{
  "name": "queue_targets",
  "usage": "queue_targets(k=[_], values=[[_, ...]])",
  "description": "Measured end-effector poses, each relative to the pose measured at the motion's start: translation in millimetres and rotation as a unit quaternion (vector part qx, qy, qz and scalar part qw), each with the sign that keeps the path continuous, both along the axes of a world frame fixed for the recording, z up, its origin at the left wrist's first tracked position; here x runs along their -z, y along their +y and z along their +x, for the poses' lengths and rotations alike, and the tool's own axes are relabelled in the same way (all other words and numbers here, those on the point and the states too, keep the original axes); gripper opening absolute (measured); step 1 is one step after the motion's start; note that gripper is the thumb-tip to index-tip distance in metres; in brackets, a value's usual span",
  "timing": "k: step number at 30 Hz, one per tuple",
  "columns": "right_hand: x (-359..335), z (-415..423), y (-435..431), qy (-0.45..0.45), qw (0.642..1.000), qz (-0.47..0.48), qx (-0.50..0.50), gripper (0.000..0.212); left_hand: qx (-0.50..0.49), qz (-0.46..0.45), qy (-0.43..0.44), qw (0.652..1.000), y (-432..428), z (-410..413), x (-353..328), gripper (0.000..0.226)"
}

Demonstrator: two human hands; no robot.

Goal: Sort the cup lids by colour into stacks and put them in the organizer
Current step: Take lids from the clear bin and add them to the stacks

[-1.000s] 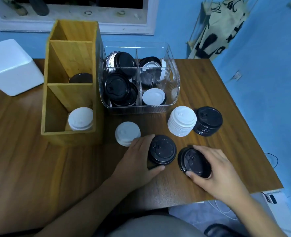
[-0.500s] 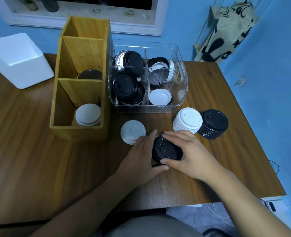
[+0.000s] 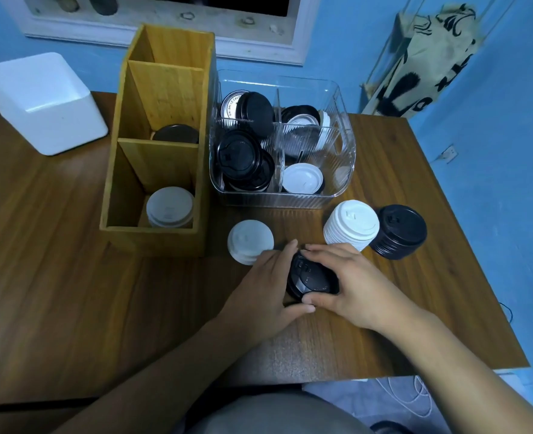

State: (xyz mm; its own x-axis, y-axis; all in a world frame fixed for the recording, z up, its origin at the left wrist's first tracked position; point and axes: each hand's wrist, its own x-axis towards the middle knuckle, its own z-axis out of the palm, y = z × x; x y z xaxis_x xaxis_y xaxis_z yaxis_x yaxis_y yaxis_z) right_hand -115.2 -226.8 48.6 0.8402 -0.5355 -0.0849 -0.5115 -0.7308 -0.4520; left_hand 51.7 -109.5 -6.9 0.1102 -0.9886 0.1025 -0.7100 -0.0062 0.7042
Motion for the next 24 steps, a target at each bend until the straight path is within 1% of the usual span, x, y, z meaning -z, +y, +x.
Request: queue_targets(k=[3,5,7,11,15,19,24], values=[[-4,2,2,0.02,1.0,-0.011,-0.002,0.083,0.002,-0.003,-0.007,1.0,1,0,-2,0.107],[-4,6,8,0.037,0.999,-0.014,-0.01,0.09,0.005,-0.004,-0.006,1.0,1,0,-3,0.103],[-2,11,13,0.035,0.999,-0.016,-0.004,0.097,0.006,-0.004,-0.001,1.0,1,1,-4,0.101],[0,10,11,0.004,0.999,-0.009,0.048,0.088,0.007,0.005,0.007,1.0,1,1,-5,0.112],[-2,2,10,-0.021,0.998,0.005,0.052,0.085,0.005,0.008,-0.004,1.0,1,1,-3,0.11],[-7,-5,11,-0.086,0.987,0.071,0.117,0.08,-0.002,0.004,0.002,1.0,2,-1,-5,0.097],[-2,-12,19,-0.134,0.975,0.121,0.128,0.077,0.014,0.001,0.018,1.0,2,1,-6,0.106]])
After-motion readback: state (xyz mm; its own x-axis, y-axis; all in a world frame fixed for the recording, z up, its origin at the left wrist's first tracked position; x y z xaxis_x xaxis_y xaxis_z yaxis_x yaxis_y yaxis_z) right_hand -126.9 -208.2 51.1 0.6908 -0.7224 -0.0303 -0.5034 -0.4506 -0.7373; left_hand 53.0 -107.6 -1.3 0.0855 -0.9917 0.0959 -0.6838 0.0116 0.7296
